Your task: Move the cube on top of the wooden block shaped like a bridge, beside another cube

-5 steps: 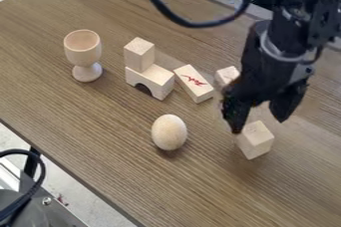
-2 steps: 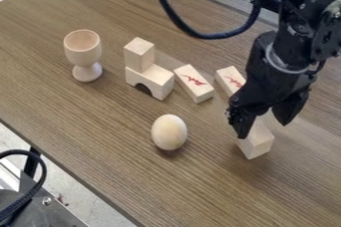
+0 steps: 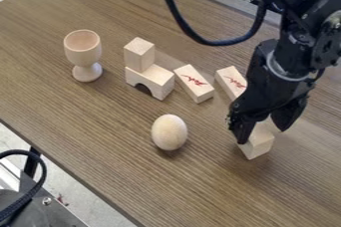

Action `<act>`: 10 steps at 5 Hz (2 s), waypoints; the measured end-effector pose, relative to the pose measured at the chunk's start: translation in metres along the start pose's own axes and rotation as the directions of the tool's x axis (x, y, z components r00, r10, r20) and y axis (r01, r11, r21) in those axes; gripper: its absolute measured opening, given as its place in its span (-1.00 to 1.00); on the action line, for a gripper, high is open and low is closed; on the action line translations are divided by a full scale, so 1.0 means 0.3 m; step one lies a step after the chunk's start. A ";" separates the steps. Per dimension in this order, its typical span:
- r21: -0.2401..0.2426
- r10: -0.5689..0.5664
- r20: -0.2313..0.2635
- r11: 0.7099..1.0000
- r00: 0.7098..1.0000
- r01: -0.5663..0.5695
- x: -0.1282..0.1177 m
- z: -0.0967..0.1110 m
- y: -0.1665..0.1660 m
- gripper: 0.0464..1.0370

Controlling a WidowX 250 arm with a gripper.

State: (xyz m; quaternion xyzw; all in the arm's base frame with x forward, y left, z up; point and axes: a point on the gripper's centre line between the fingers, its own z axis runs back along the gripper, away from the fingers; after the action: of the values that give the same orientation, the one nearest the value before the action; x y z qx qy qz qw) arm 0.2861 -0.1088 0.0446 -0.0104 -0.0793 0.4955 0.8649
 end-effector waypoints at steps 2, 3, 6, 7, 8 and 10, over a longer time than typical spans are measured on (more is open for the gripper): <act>0.045 0.011 -0.024 0.999 1.000 -0.009 -0.011 -0.009 0.024 0.24; 0.056 0.018 -0.024 0.998 1.000 -0.017 -0.005 -0.004 0.031 0.03; -0.131 0.245 0.000 0.961 0.969 -0.243 0.162 0.270 0.020 0.03; -0.177 0.372 0.004 0.914 0.928 -0.366 0.237 0.322 0.037 0.03; -0.180 0.436 0.017 0.887 0.900 -0.426 0.284 0.325 0.057 0.03; -0.163 0.516 0.034 0.848 0.856 -0.505 0.358 0.318 0.101 0.03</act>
State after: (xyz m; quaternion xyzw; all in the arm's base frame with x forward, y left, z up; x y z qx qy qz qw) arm 0.2995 -0.0069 0.1496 -0.0763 -0.1436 0.7002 0.6952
